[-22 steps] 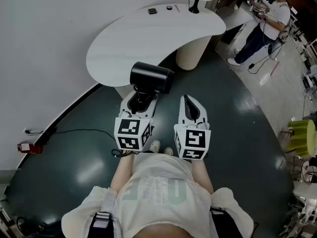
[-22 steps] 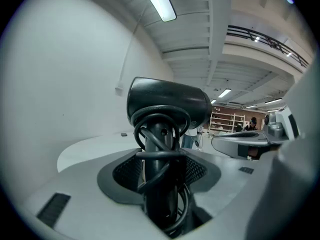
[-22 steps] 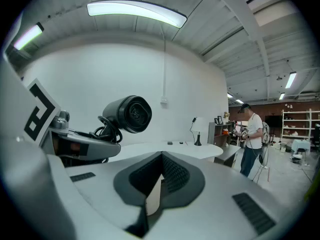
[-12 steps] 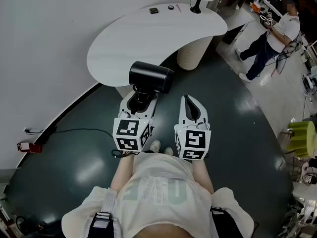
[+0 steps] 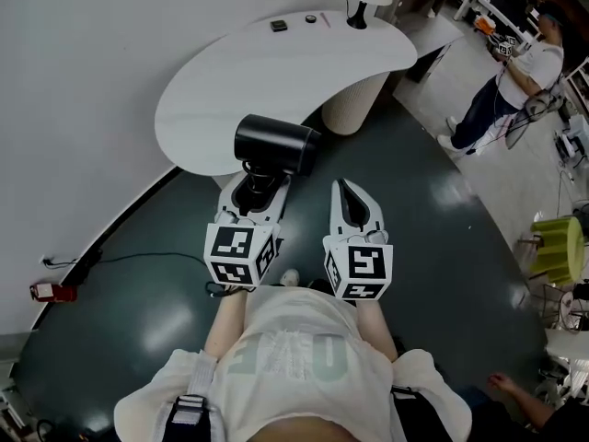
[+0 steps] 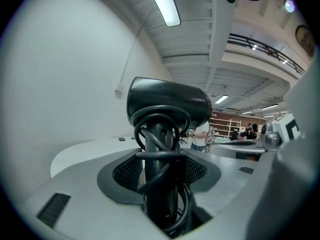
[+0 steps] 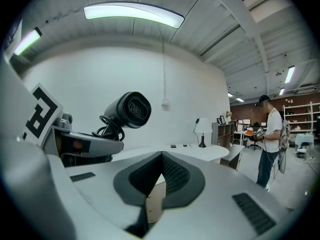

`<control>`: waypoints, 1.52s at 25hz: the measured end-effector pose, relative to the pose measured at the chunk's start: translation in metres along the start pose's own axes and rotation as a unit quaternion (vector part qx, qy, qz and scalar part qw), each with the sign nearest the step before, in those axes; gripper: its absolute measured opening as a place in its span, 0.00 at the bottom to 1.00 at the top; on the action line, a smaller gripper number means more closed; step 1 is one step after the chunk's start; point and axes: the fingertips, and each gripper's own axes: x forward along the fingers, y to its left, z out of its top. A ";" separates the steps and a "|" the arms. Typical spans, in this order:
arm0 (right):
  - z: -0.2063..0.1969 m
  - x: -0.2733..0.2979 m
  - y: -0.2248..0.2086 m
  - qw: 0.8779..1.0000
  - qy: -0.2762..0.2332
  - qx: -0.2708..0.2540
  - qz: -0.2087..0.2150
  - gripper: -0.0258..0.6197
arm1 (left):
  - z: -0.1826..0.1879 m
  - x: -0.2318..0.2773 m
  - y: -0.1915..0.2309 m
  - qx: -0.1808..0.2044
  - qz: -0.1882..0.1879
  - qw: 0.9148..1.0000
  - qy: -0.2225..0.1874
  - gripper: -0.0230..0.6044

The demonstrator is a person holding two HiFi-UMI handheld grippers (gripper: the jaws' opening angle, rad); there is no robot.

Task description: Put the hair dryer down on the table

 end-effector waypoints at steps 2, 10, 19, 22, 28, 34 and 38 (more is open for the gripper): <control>-0.002 0.008 0.004 1.000 -0.002 -0.008 -0.002 0.04 | 0.001 0.006 0.008 -0.001 -0.004 1.000 -0.005 0.39; 0.006 0.052 -0.022 0.999 -0.011 -0.028 -0.018 0.04 | 0.008 0.058 0.031 -0.014 -0.012 1.000 -0.006 0.39; 0.017 0.182 -0.105 0.999 -0.025 -0.030 0.008 0.04 | 0.019 0.188 0.063 -0.009 0.023 1.000 -0.001 0.39; 0.036 0.249 -0.145 0.999 -0.023 -0.032 0.030 0.04 | 0.043 0.252 0.077 -0.008 0.042 0.999 -0.009 0.39; 0.092 0.378 -0.219 0.994 -0.037 -0.050 0.088 0.04 | 0.110 0.386 0.102 -0.014 0.088 0.995 -0.045 0.39; 0.123 0.476 -0.259 0.988 -0.042 -0.063 0.136 0.04 | 0.151 0.469 0.131 -0.023 0.136 0.989 -0.061 0.39; 0.129 0.514 -0.273 0.985 -0.048 -0.066 0.153 0.04 | 0.156 0.498 0.145 -0.029 0.158 0.985 -0.056 0.39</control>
